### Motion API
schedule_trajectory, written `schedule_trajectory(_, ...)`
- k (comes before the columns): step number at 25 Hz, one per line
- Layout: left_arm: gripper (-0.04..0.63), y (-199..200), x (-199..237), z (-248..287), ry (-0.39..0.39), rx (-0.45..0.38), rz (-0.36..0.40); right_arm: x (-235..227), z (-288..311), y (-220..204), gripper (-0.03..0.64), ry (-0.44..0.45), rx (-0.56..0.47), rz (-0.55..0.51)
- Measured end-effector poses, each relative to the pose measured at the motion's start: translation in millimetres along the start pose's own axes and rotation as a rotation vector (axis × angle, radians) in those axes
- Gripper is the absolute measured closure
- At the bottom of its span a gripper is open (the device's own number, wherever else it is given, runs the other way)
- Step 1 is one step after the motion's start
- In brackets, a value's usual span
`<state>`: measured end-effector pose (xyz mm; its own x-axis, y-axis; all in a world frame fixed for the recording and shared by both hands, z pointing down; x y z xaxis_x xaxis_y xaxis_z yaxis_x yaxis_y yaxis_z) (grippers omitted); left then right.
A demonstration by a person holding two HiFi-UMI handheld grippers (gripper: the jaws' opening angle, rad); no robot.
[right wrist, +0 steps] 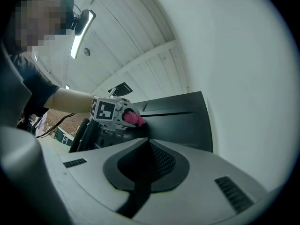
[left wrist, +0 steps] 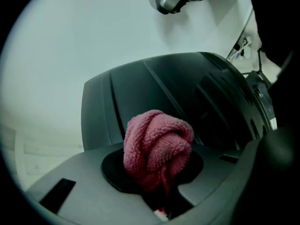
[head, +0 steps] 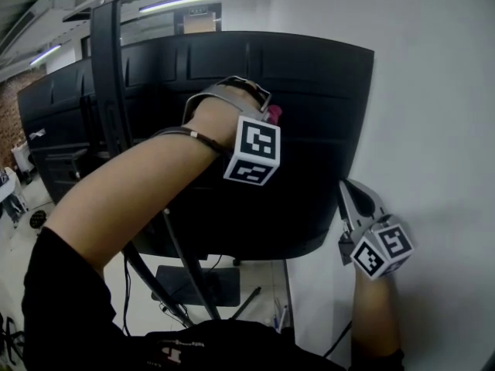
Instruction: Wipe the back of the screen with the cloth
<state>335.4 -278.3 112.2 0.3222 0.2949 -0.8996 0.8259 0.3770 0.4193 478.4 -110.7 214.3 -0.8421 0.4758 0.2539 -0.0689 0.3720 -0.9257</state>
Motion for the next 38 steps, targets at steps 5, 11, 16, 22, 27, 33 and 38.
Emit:
schedule_trajectory(5, 0.477, 92, 27, 26, 0.0, -0.095, 0.062, -4, -15, -2, 0.615, -0.027, -0.006, 0.007)
schedule_trajectory(11, 0.477, 174, 38, 43, 0.016, -0.202, 0.027, 10, -26, -12, 0.615, -0.011, 0.019, 0.017)
schedule_trajectory(16, 0.477, 160, 6, -41, 0.02, -0.34, 0.12, 36, -38, -36, 0.615, 0.043, 0.008, 0.097)
schedule_trajectory(22, 0.477, 19, -44, -156, 0.037, -0.304, 0.067, 61, -45, -54, 0.615, 0.101, 0.011, 0.142)
schedule_trajectory(27, 0.477, -70, -90, -144, 0.062, -0.105, 0.118, 60, -41, -60, 0.615, 0.102, -0.009, 0.176)
schedule_trajectory(33, 0.477, 14, -112, -117, 0.04, -0.296, 0.097, 65, -30, -69, 0.615, 0.105, 0.001, 0.198)
schedule_trajectory(38, 0.477, 107, -124, -103, -0.039, -0.436, 0.236, 63, -34, -69, 0.615, 0.088, -0.007, 0.201)
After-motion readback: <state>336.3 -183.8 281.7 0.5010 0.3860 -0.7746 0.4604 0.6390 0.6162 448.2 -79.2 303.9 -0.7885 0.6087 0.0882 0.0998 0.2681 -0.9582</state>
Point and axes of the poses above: the fingertips, and each gripper's own axes: z forward along the fingers, x to its left, y out of its top, the point moved 5 cm from there along -z, backward along the fingers, and after that the axes turned 13 degrees about y, right-handed, at the moved point
